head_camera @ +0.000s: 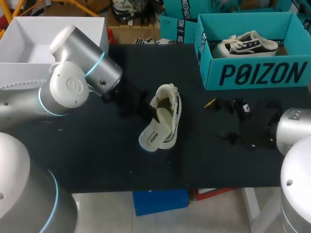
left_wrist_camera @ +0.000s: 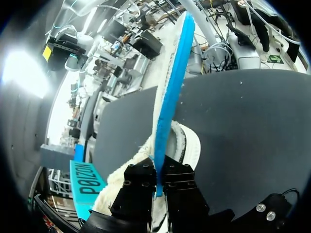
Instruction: Take the shoe out of the shoebox, open the shoe tongue, remove and reinsert the insole, then place the shoe into the shoebox
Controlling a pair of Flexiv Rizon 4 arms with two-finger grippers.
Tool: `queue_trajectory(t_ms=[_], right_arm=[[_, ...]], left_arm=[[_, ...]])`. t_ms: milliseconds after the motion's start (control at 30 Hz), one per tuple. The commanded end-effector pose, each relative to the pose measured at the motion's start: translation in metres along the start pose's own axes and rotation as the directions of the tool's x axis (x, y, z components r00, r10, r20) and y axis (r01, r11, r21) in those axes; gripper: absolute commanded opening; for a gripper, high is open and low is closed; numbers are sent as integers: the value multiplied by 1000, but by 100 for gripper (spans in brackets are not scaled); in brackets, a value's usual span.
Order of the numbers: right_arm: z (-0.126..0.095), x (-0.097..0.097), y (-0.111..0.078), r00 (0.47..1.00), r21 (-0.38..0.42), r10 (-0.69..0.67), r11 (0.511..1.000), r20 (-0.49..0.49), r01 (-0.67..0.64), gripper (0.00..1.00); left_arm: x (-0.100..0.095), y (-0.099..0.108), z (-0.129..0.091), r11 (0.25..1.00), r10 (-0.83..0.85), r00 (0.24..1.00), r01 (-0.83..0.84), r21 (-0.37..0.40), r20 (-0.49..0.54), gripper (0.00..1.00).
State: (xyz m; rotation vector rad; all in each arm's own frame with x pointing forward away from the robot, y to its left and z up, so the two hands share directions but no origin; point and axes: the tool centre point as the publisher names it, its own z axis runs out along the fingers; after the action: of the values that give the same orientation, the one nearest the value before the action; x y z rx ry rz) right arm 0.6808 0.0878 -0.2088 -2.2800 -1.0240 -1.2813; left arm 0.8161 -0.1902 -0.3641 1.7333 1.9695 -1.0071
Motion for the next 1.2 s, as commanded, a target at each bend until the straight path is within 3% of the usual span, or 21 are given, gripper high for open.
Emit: queue_trajectory(t_ms=[33, 567, 1200], right_arm=[[-5, -8, 0, 999, 132, 35, 991, -26, -32, 100], [-5, -8, 0, 999, 132, 35, 991, -26, -32, 100], [-5, -8, 0, 999, 132, 35, 991, -26, -32, 100]], left_arm=[[-3, 5, 3, 1000, 0, 1000, 0, -17, -9, 0], [-11, 20, 18, 998, 15, 1000, -16, -53, -6, 0], [-15, 40, 15, 987, 50, 998, -55, -149, -34, 0]])
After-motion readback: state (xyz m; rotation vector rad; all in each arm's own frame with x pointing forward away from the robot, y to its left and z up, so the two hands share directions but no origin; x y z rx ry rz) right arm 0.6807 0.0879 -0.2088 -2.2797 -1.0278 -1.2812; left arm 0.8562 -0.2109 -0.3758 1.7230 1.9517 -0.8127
